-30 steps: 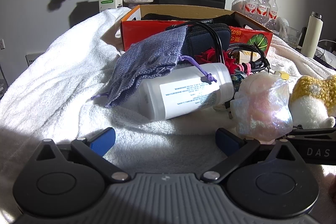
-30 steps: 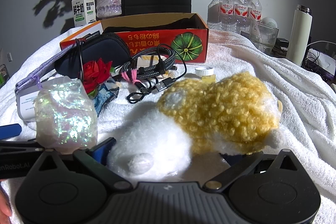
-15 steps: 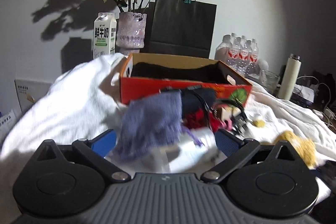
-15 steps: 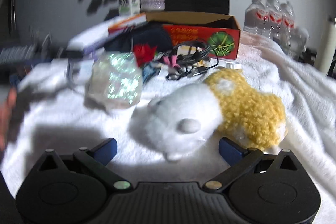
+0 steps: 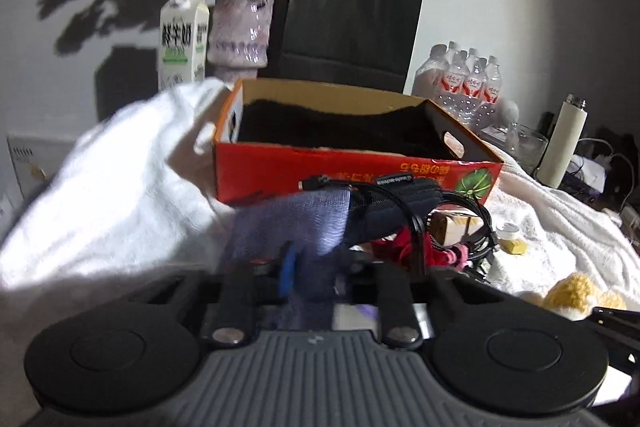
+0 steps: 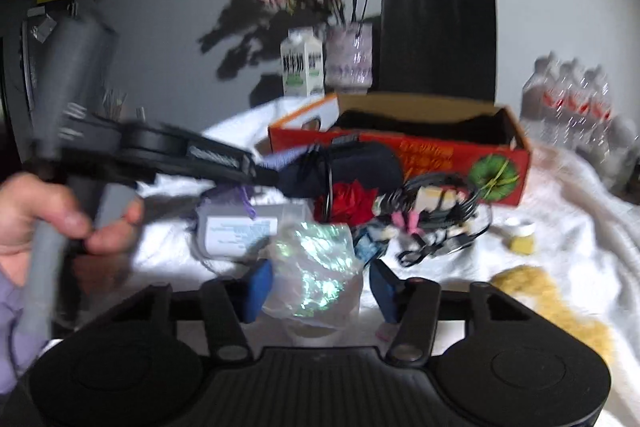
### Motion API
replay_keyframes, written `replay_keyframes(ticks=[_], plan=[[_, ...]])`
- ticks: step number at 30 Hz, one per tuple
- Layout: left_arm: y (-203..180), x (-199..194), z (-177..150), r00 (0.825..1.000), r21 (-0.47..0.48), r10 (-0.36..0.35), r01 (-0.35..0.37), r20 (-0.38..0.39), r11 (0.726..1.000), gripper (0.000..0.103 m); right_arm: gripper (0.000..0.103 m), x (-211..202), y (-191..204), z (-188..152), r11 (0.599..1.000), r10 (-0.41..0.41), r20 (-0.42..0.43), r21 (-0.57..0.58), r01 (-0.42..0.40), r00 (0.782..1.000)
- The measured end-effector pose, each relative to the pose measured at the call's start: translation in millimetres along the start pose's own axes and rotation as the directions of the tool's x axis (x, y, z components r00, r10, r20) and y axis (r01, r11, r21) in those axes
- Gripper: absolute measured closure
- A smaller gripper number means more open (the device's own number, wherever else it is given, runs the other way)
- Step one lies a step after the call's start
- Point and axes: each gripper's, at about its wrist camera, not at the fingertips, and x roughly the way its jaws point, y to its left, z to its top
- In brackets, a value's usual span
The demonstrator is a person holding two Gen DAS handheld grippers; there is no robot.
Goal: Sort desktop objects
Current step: 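Carry the pouch and bag into the orange box and open both tools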
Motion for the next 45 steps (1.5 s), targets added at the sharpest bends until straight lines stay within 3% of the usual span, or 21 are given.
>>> replay_keyframes(ticks=[1,4,14,20,26,30,33,38,41,45], plan=[[1,-4,0,1.000,-0.002,0.008,-0.008,0.008,1.000,0.091,0.064,0,3,-1,1.000,0.009,0.004,-0.001,-0.009,1.000],[8,-21,-1,0.999,-0.038,0.011,-0.009,0.046,0.999,0.094,0.070,-13,6,-1,1.000,-0.016,0.045,-0.021,0.017,0.999],[-2,-110,5,0.979,-0.084,0.013,0.004,0.204,0.996,0.094,0.070,-79,-17,10,0.993,-0.114,0.168,0.052,0.106,0.979],[-8,-127,21,0.972,-0.067,-0.026,0.042,0.233,0.997,0.094,0.069,-107,-26,19,0.993,-0.107,0.233,0.072,0.093,0.967],[-7,-121,62,0.979,-0.059,-0.074,0.087,0.189,0.995,0.094,0.069,-118,-58,55,0.991,-0.045,0.238,0.135,0.013,0.970],[-7,-96,109,0.980,-0.060,-0.121,0.132,0.158,0.989,0.094,0.067,-96,-80,101,0.993,-0.047,0.229,0.112,0.022,0.972],[-13,-57,146,0.987,-0.016,-0.089,0.092,0.133,0.996,0.094,0.067,-62,-98,141,0.996,-0.042,0.196,0.085,0.026,0.980],[-20,35,189,0.999,0.030,-0.043,0.043,0.008,0.999,0.094,0.067,20,-140,205,0.992,-0.017,0.068,0.125,0.008,0.998],[-26,97,201,0.997,0.080,0.048,-0.043,-0.059,0.996,0.094,0.067,75,-155,230,0.990,-0.068,-0.005,0.124,0.068,0.998],[-24,173,203,0.977,0.115,0.157,-0.142,-0.142,0.983,0.094,0.067,152,-169,248,0.984,-0.157,-0.137,0.067,0.168,0.978]])
